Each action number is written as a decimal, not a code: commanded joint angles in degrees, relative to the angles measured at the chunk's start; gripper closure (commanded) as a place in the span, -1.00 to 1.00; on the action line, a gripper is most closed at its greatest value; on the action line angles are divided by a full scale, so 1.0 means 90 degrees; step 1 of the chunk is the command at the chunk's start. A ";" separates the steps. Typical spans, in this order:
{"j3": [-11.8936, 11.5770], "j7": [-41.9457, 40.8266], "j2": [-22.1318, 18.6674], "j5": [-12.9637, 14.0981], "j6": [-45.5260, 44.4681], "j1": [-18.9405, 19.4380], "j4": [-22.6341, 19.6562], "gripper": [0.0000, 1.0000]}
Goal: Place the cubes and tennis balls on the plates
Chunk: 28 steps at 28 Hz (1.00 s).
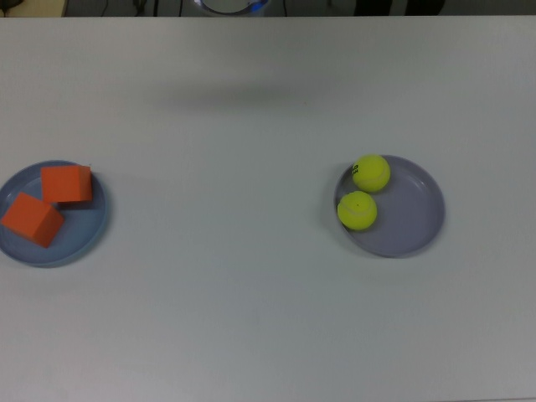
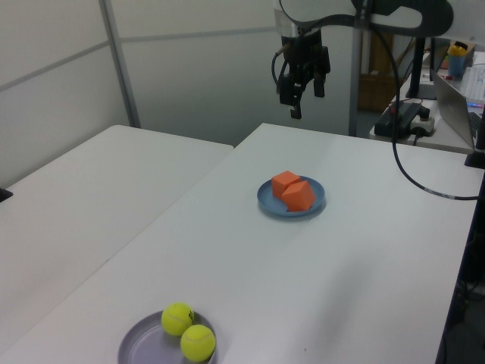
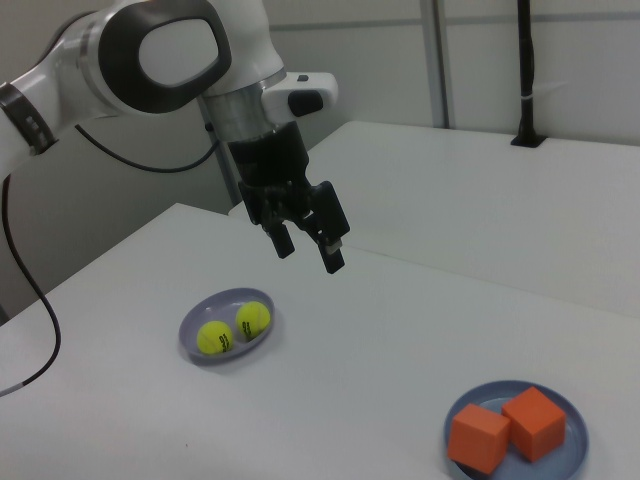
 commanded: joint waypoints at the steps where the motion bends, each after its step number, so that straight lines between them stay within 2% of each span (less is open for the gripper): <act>1: -0.0015 0.0066 -0.0144 0.0057 -0.0116 -0.0122 -0.0094 -1.00; 8: -0.0015 0.0027 -0.0192 0.0057 -0.0125 -0.0327 -0.0094 -1.00; 28: -0.0015 -0.0168 -0.0212 0.0057 -0.0106 -0.0445 -0.0094 -1.00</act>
